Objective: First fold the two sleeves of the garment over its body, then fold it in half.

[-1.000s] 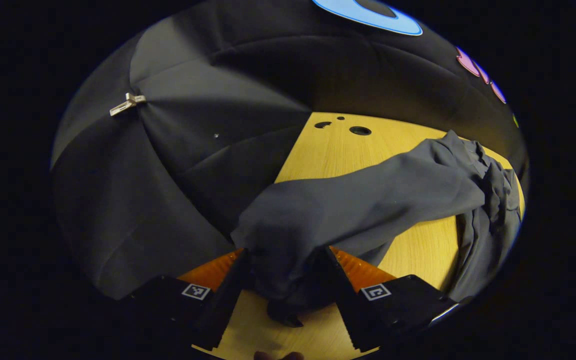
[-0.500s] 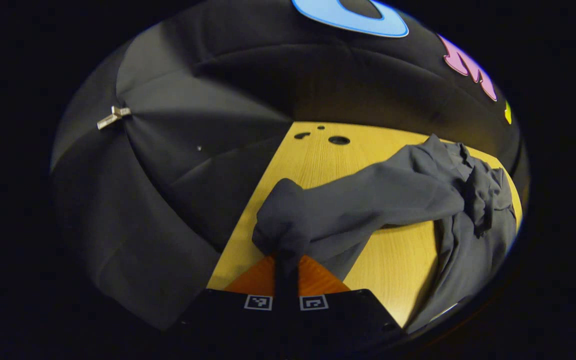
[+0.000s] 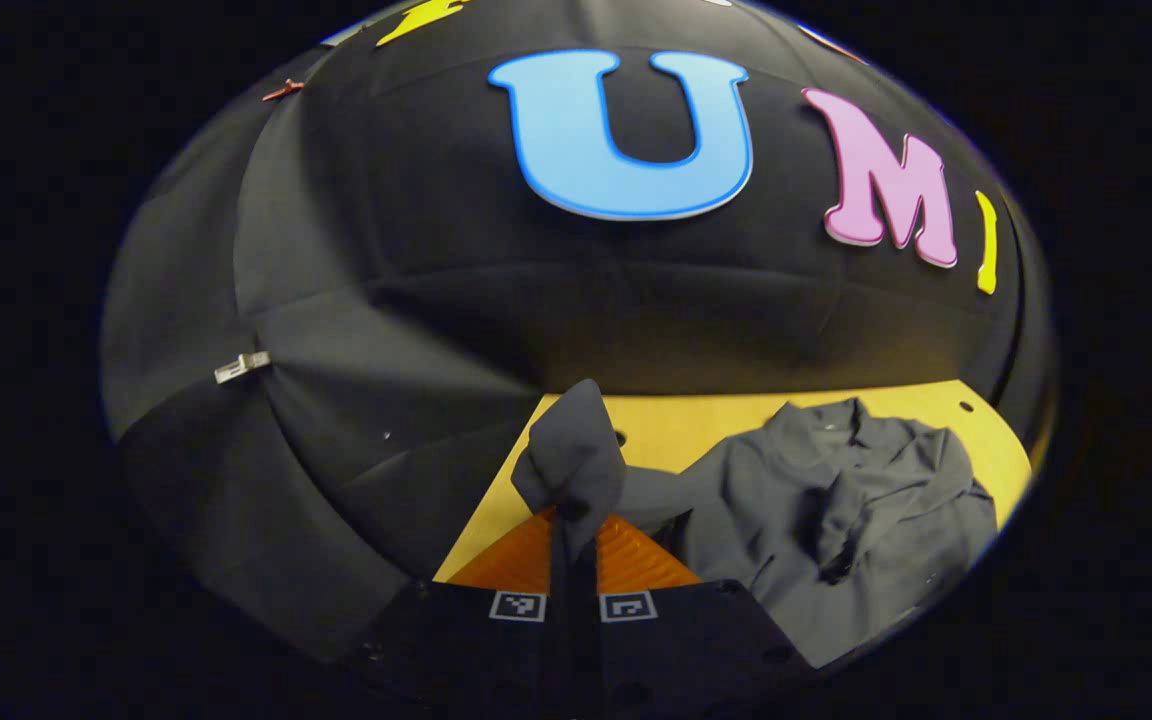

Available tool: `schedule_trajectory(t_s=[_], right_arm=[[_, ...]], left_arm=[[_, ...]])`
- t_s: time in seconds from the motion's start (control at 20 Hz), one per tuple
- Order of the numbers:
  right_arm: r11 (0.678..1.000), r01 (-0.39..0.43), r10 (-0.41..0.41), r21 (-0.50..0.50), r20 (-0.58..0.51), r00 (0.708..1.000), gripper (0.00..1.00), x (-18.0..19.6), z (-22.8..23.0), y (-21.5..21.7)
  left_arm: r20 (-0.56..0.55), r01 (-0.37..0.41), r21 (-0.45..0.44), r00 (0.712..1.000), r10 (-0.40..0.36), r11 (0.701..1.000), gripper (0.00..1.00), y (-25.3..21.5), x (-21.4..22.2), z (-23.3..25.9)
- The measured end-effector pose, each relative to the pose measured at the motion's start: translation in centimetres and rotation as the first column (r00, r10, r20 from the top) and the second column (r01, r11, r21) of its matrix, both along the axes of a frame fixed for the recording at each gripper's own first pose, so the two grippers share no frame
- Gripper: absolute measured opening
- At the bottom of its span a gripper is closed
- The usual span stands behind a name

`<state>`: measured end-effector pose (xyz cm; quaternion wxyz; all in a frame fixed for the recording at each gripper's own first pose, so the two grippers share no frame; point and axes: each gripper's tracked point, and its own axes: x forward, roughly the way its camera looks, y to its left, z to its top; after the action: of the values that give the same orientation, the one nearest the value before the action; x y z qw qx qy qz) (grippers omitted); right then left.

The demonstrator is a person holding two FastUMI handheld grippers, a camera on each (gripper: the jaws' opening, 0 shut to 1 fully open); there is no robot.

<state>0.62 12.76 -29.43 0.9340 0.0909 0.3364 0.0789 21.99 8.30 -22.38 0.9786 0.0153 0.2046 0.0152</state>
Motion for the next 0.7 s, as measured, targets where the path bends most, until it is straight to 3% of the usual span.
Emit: schedule_trajectory(t_s=[0.35, 0.7], right_arm=[[0.999, 0.042, -0.042, -0.002, -0.016, 0.999, 0.71, -0.9, -1.1, -4.8], [0.998, 0.058, -0.058, -0.002, -0.048, 0.997, 0.71, -1.8, -2.9, -9.0]], left_arm=[[0.099, 0.163, -0.011, 0.982, -0.161, 0.987, 0.05, -11.9, 0.0, 5.4], [0.079, 0.268, -0.078, 0.962, -0.262, 0.96, 0.05, -24.6, -0.4, 3.7]])
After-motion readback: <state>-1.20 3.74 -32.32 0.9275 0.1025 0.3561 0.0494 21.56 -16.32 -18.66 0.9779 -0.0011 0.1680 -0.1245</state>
